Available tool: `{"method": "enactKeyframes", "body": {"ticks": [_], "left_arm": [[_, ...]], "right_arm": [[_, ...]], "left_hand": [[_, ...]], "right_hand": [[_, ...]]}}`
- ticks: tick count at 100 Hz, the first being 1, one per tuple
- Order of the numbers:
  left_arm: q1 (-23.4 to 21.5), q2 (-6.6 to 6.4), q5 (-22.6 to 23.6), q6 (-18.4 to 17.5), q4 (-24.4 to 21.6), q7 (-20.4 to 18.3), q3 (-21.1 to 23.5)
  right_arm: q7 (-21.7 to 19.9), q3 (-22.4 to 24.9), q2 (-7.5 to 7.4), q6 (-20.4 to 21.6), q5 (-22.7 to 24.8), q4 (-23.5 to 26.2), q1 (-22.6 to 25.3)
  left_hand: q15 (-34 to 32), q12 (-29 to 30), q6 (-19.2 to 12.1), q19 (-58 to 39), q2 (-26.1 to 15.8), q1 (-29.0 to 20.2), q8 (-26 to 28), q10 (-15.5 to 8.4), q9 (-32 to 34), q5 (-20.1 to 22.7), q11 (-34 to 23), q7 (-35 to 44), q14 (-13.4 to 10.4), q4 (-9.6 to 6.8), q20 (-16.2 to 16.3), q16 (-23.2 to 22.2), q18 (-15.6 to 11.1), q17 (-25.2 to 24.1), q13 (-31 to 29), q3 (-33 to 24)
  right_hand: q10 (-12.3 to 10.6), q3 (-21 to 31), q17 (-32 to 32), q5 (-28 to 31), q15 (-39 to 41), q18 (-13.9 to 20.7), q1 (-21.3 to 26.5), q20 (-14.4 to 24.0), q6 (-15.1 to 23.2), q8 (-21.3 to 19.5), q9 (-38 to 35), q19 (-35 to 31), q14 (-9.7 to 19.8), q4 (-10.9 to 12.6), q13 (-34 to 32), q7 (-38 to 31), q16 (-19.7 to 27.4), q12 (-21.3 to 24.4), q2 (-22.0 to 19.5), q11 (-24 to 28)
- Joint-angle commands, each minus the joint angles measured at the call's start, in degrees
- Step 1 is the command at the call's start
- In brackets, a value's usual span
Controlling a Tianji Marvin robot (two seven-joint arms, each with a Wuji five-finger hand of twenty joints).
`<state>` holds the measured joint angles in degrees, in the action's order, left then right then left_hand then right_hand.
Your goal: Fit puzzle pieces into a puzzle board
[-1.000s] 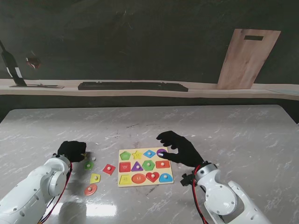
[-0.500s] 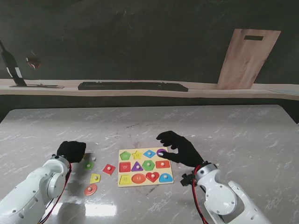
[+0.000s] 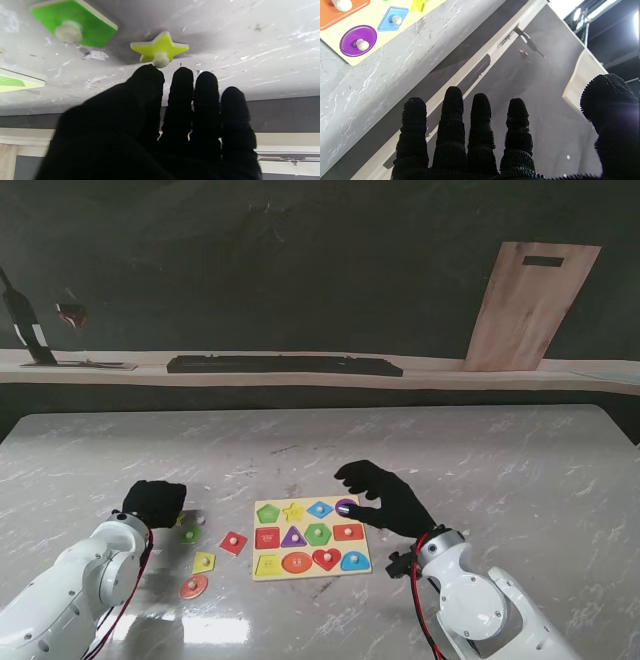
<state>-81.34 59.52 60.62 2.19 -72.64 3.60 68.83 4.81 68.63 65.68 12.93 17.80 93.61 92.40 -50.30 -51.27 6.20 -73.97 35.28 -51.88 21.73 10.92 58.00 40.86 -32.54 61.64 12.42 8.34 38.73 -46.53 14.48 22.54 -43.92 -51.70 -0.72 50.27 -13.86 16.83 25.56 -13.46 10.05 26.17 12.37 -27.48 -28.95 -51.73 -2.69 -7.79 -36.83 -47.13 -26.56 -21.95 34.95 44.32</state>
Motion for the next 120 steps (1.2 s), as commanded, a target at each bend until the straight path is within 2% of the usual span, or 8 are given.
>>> {"method": "enactKeyframes", "body": {"ticks": [1, 20, 28, 37, 51, 82, 98, 120], "left_arm": [[0.3, 0.08, -0.3, 0.4, 0.3, 0.0, -0.6], [0.8, 0.16, -0.6, 1.8, 1.6, 0.7, -1.8], [0.9, 0.32, -0.6, 2.3, 2.2, 2.3, -2.1], [0.4, 0.47, -1.1, 2.4, 2.0, 2.8, -1.8], [-0.2, 0.56, -1.5, 2.1, 1.3, 2.5, -1.0], [-0.8, 0.78, -2.4, 2.4, 0.7, 2.6, -0.2], [-1.3, 0.92, -2.8, 2.8, 0.3, 2.8, 0.3], [-2.0, 0.88, -2.8, 2.9, -0.6, 2.1, 1.2]], "right_arm": [[0.1, -0.1, 0.12, 0.1, 0.2, 0.2, 0.4], [0.1, 0.0, 0.11, 0.1, 0.2, 0.3, 0.5], [0.1, 0.0, 0.09, 0.2, 0.3, 0.3, 0.5], [0.1, 0.0, 0.09, 0.2, 0.3, 0.3, 0.5], [0.0, 0.0, 0.07, 0.1, 0.3, 0.3, 0.5], [0.0, -0.1, 0.07, 0.1, 0.3, 0.2, 0.4], [0.0, -0.1, 0.07, 0.1, 0.3, 0.2, 0.4], [0.0, -0.1, 0.06, 0.1, 0.3, 0.2, 0.4]], "left_hand": [[-1.6, -1.6, -1.3, -2.2, 1.6, 1.2, 1.2, -0.2, 1.5, -0.6, -1.9, 2.5, -1.1, -2.58, 0.8, -1.4, 8.6, 0.3, -2.0, -3.6], [-2.1, -1.8, -1.2, -2.6, 2.0, 2.0, 1.4, 0.0, 1.8, -0.7, -2.3, 3.2, -1.0, -2.68, 0.9, -1.8, 8.8, 0.9, -2.4, -4.4], [-2.3, -0.9, -0.4, -2.9, 2.3, 1.7, 0.8, 0.5, 2.0, -0.4, -1.9, 2.5, -0.8, -1.45, 1.0, -1.5, 9.1, 0.9, -2.5, -3.4], [-2.4, 0.2, 0.9, -2.7, 2.2, 1.2, -0.4, 1.6, 1.3, 0.3, -1.5, 0.2, -0.8, 1.21, 1.1, -0.3, 9.2, 0.0, -1.4, 0.1], [-2.5, 4.5, 1.7, -2.3, 0.0, 1.8, -0.9, 2.6, -1.9, 0.8, -5.3, -2.3, 0.0, 2.61, 1.4, 1.5, 9.2, -1.4, -0.1, 5.0], [-1.3, 7.7, 2.9, -1.6, -1.7, 1.4, -2.0, 3.5, -5.0, 0.6, -5.8, -5.5, 0.8, 2.68, 1.6, 2.0, 9.1, -3.6, 2.1, 8.6], [-0.5, 9.3, 3.9, -1.0, -4.1, 0.8, -2.4, 4.2, -6.8, 0.5, -5.4, -8.5, 1.6, 2.65, 1.7, 2.1, 9.0, -5.3, 3.7, 10.2], [0.8, 11.2, 5.1, 0.1, -3.6, 1.2, -3.5, 5.0, -9.4, -0.3, -4.5, -12.2, 2.2, 2.58, 1.5, 2.3, 9.0, -7.1, 5.7, 10.8]], "right_hand": [[-1.7, -1.1, 0.7, 0.4, 0.8, -0.3, 0.9, 1.1, 2.5, -0.8, -1.2, -0.8, 1.5, 1.8, -0.2, 0.1, -1.0, -0.3, -0.5, -0.5], [-1.7, -1.2, 0.7, 0.6, 0.7, -0.3, 1.0, 1.1, 2.5, -0.8, -1.2, -0.7, 1.3, 1.8, -0.1, 0.1, -1.0, -0.3, -0.6, -0.6], [-1.6, -1.2, 0.7, 0.6, 0.7, -0.3, 1.0, 1.1, 2.5, -0.9, -1.2, -0.7, 1.3, 1.8, -0.2, 0.1, -1.0, -0.3, -0.6, -0.6], [-1.6, -1.2, 0.7, 0.6, 0.7, -0.3, 1.0, 1.1, 2.6, -0.9, -1.2, -0.7, 1.3, 1.8, -0.2, 0.1, -1.0, -0.3, -0.6, -0.6], [-1.7, -1.3, 0.7, 0.5, 0.7, -0.3, 1.0, 1.1, 2.6, -0.9, -1.2, -0.7, 1.3, 1.8, -0.2, 0.2, -1.0, -0.3, -0.5, -0.6], [-1.6, -1.2, 0.7, 0.6, 0.7, -0.3, 1.0, 1.1, 2.6, -1.0, -1.3, -0.7, 1.3, 1.9, -0.2, 0.1, -1.0, -0.3, -0.5, -0.6], [-1.6, -1.2, 0.7, 0.6, 0.7, -0.3, 1.1, 1.1, 2.5, -1.0, -1.3, -0.7, 1.3, 1.9, -0.2, 0.1, -1.1, -0.3, -0.5, -0.5], [-1.6, -1.1, 0.6, 0.7, 0.9, -0.4, 1.1, 1.1, 2.5, -1.0, -1.5, -0.7, 1.3, 1.9, -0.4, 0.1, -1.2, -0.3, -0.5, -0.5]]}}
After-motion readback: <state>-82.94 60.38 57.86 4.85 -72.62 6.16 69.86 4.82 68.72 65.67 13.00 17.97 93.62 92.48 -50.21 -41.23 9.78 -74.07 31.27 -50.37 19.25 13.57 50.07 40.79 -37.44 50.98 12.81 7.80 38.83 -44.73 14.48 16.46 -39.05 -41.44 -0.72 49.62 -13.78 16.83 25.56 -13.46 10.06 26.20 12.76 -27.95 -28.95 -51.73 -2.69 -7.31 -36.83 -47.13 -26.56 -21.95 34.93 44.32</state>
